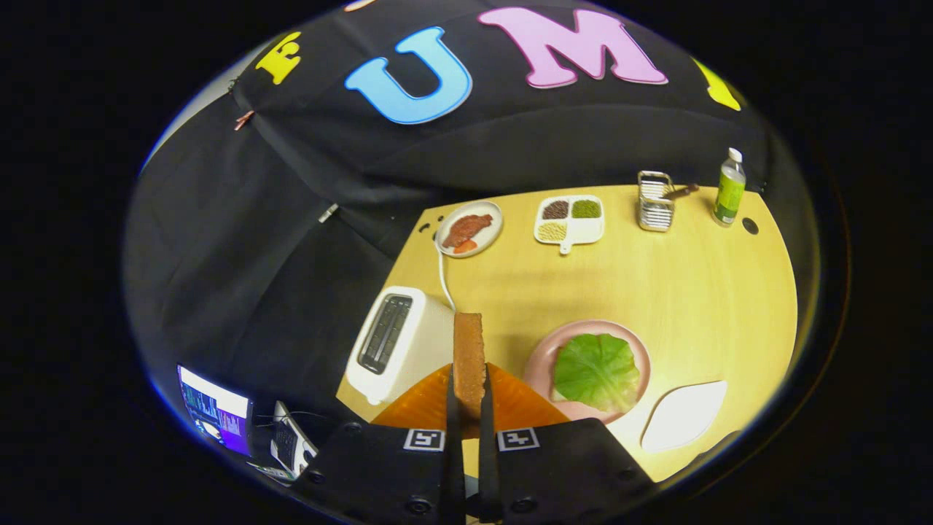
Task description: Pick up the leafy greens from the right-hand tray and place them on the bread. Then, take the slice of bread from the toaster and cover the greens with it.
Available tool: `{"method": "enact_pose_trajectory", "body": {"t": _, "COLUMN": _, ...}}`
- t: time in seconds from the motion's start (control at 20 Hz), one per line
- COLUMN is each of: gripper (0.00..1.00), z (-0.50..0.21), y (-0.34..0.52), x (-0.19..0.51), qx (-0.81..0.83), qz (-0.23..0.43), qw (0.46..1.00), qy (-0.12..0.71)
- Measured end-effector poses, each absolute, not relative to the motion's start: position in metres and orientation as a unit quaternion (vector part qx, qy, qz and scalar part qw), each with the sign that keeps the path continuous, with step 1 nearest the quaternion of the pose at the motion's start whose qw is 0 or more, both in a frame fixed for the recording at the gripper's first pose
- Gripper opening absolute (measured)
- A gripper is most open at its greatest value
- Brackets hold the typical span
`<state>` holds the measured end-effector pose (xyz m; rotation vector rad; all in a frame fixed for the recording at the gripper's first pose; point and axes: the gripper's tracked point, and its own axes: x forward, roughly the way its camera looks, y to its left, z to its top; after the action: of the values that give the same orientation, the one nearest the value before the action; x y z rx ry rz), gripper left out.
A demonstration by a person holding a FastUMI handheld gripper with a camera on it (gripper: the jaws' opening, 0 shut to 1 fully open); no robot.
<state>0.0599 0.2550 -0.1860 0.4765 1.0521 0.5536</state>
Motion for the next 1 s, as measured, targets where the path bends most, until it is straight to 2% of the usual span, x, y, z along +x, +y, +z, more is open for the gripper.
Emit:
{"method": "enact_pose_trajectory", "body": {"t": 0.25, "gripper": 0.12, "z": -0.252, "y": 0.225, "x": 0.056, "qx": 0.211, "qz": 0.228, "qw": 0.796, "qy": 0.519}}
{"method": "enact_pose_trajectory", "body": {"t": 0.8, "gripper": 0.12, "z": -0.348, "y": 0.235, "x": 0.061, "qx": 0.258, "qz": 0.211, "qw": 0.752, "qy": 0.568}}
{"method": "enact_pose_trajectory", "body": {"t": 1.0, "gripper": 0.12, "z": -0.378, "y": 0.211, "x": 0.065, "qx": 0.234, "qz": 0.187, "qw": 0.764, "qy": 0.572}}
